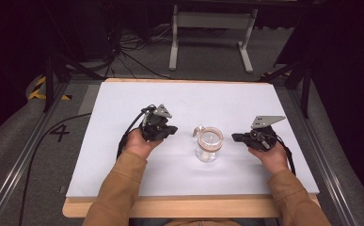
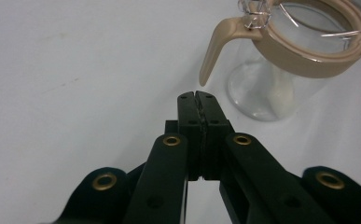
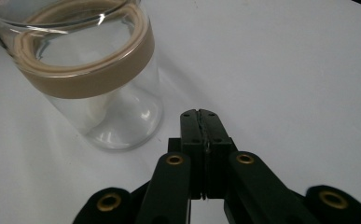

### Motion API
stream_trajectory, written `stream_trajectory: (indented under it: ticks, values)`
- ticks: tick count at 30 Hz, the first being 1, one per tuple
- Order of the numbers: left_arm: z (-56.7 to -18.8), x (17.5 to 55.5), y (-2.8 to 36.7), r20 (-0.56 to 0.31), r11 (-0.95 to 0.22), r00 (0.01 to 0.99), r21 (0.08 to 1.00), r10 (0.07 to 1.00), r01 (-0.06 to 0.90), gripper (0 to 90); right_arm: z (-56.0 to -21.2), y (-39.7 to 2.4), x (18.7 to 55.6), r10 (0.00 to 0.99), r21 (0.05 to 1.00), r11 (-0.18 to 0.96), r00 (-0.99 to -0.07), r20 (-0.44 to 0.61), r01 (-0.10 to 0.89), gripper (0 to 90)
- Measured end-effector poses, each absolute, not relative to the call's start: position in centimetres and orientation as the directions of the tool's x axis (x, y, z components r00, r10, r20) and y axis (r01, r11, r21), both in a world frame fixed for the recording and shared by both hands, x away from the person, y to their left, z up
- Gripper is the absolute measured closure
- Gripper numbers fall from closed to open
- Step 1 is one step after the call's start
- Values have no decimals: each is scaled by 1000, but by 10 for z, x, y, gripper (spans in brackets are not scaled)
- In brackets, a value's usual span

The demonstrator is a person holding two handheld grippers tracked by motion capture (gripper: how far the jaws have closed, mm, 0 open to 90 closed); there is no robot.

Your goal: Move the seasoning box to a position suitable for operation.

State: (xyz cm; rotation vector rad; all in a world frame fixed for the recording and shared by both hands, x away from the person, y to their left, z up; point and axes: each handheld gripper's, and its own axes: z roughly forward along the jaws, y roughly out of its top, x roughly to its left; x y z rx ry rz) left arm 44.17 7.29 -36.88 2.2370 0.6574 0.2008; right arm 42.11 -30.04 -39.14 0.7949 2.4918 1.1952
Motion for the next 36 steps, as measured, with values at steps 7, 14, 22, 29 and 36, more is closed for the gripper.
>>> stream_trajectory:
  ticks: [7, 14, 22, 29, 36]
  values:
    - [-372, 445, 56, -83, -554, 871, 742, 484, 379, 897, -391, -309, 413, 598, 785, 498, -801, -4, 368, 895]
    - [-387, 447, 37, -96, -520, 860, 761, 501, 387, 892, -392, -312, 408, 600, 785, 497, -800, -3, 370, 895]
    - [-406, 446, 25, -93, -505, 836, 760, 540, 410, 891, -392, -312, 407, 596, 783, 500, -803, -3, 369, 895]
    - [-413, 447, 22, -96, -506, 829, 751, 552, 424, 887, -394, -310, 407, 588, 780, 506, -809, 2, 369, 894]
    - [-413, 447, 21, -87, -506, 829, 756, 552, 416, 889, -395, -309, 407, 587, 779, 505, -810, 4, 370, 894]
